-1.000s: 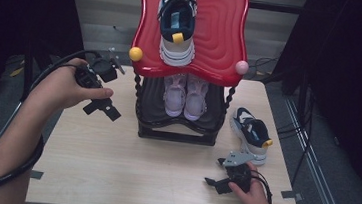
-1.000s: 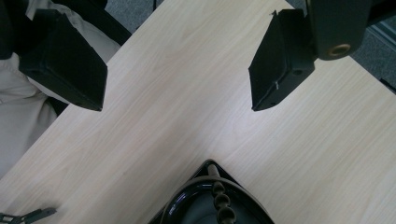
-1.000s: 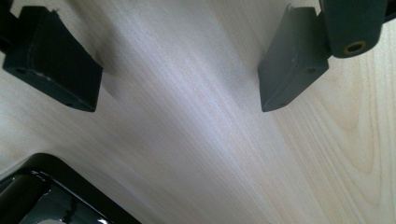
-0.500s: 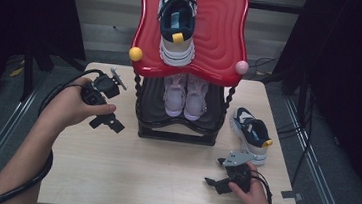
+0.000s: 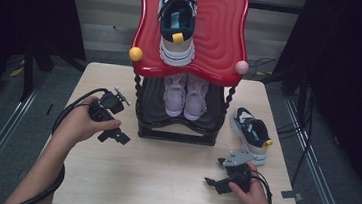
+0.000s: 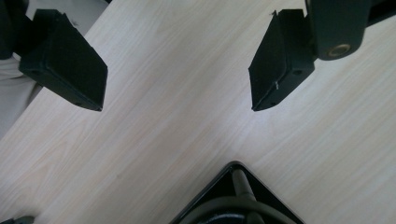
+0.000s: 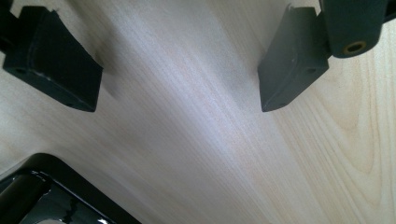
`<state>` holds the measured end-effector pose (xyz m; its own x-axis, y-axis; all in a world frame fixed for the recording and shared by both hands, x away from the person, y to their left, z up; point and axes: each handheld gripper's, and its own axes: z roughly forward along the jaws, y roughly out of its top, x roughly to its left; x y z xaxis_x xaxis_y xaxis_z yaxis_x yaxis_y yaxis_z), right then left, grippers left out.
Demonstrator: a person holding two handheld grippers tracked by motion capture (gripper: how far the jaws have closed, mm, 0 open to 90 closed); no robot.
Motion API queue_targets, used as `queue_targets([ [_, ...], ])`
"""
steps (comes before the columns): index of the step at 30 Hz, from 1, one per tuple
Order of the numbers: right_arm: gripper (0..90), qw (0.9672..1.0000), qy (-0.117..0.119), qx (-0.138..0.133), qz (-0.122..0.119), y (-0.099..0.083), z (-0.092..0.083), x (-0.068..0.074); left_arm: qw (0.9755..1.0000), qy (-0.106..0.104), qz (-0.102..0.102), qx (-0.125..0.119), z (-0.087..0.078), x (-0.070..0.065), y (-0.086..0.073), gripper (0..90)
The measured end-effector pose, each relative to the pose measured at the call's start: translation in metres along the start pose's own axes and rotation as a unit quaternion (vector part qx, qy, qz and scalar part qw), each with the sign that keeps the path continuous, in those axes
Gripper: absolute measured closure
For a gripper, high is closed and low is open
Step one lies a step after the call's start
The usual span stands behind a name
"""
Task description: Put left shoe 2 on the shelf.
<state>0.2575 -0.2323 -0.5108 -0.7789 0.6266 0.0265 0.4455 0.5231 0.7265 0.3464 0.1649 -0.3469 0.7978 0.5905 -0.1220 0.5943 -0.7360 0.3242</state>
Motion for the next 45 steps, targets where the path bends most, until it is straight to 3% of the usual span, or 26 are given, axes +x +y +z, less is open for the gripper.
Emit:
queue_targets([
  [5,12.9,1.0000,0.002,0.002,0.003,0.000,0.000,0.000,1.0000,0.005,0.001,0.003,0.016,0.001,-0.005,19.0],
  [10,12.9,1.0000,0.002,0.003,0.001,0.000,0.000,0.000,0.9999,0.004,-0.004,-0.015,0.030,0.001,-0.009,19.0],
  [25,13.0,1.0000,0.002,0.003,0.001,0.000,0.000,0.000,0.9993,-0.019,-0.014,-0.029,0.078,-0.002,-0.020,19.0],
  [35,12.9,1.0000,0.002,0.003,0.001,0.000,0.000,0.000,0.9987,-0.014,-0.023,-0.043,0.098,0.002,-0.027,19.0],
  [45,12.9,1.0000,0.002,0.002,0.001,0.000,0.000,0.000,0.9960,0.004,-0.045,-0.076,0.118,0.010,-0.034,18.8],
])
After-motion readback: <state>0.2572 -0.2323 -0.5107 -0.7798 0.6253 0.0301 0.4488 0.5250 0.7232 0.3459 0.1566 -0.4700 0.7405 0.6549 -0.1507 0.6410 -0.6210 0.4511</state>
